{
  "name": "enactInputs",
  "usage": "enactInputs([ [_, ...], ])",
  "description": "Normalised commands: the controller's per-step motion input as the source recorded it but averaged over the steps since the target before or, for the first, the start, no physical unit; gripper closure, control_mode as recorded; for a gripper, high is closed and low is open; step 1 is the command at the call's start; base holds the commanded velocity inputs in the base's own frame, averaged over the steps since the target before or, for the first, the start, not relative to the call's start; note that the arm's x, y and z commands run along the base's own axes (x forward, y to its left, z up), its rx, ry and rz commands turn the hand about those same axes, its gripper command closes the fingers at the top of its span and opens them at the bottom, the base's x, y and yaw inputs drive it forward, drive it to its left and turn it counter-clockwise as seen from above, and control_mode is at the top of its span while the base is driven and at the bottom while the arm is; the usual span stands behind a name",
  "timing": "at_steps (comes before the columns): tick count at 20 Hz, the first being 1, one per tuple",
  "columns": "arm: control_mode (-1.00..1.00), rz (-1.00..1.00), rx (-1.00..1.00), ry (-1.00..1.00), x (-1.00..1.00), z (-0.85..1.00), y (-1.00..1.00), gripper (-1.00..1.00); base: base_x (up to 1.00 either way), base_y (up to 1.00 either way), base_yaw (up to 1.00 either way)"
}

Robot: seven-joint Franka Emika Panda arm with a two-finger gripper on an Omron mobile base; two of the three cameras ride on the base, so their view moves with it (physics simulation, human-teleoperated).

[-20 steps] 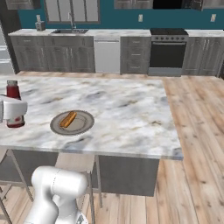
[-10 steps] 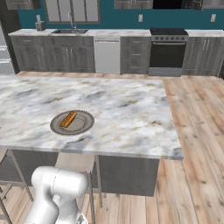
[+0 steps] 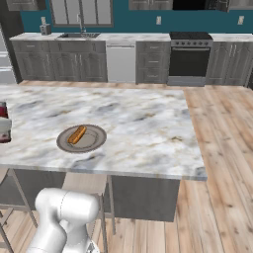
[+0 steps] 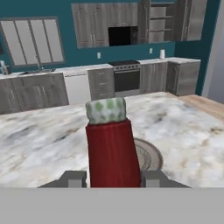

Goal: Move the hot dog bun to the plate on the dining table and place the condiment next to that plate. Then navigate to the fridge and take the sausage and place it on the plate as well.

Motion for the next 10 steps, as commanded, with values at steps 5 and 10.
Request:
enactInputs([
  [5,-1.0,0.03,-0.02,-0.01,0.53,-0.57,0.0,1.0,0.0,0.0,0.0],
  [10,-1.0,0.03,-0.03,0.0,0.55,-0.61,0.0,1.0,0.0,0.0,0.0],
])
